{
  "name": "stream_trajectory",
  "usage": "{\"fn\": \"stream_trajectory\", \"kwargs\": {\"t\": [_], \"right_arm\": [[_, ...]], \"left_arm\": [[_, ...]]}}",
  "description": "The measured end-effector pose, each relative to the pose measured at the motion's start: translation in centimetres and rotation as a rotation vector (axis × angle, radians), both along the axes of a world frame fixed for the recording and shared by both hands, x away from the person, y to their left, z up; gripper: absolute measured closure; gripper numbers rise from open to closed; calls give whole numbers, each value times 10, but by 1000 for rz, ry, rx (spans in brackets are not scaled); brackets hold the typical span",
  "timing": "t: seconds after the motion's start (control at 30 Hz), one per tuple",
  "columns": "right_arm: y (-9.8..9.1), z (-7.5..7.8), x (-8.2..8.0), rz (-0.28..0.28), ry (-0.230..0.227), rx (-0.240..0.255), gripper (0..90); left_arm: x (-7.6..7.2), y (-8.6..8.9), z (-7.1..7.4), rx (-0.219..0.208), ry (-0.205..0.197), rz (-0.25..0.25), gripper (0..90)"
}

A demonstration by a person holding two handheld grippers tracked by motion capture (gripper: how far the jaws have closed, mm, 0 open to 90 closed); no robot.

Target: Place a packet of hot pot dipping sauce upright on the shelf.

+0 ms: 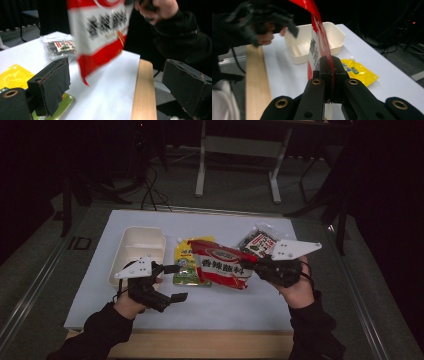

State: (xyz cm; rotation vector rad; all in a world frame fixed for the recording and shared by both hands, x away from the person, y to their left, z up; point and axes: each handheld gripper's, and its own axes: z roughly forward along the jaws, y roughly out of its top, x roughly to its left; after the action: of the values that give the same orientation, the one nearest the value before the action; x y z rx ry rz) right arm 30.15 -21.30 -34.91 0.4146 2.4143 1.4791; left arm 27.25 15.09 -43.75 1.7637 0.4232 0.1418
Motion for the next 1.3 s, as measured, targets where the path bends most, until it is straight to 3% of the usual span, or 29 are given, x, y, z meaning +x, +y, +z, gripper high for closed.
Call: {"fn": "stream_trajectory", "kwargs": {"t": [0.23,0.4,0.7,0.8,1.3], "right_arm": [[8,8,19,-8,-1,11,900],[16,12,31,-14,-3,23,900],[39,14,54,-6,-5,12,900],[48,15,62,1,-1,19,900],[93,19,93,36,-2,49,900]], "left_arm": [[-12,-3,-15,37,7,-3,87],[-18,-7,-32,53,52,-15,83],[-30,-8,-58,77,99,20,37],[-32,-8,-62,93,91,23,37],[-34,-2,-74,94,30,60,38]]}}
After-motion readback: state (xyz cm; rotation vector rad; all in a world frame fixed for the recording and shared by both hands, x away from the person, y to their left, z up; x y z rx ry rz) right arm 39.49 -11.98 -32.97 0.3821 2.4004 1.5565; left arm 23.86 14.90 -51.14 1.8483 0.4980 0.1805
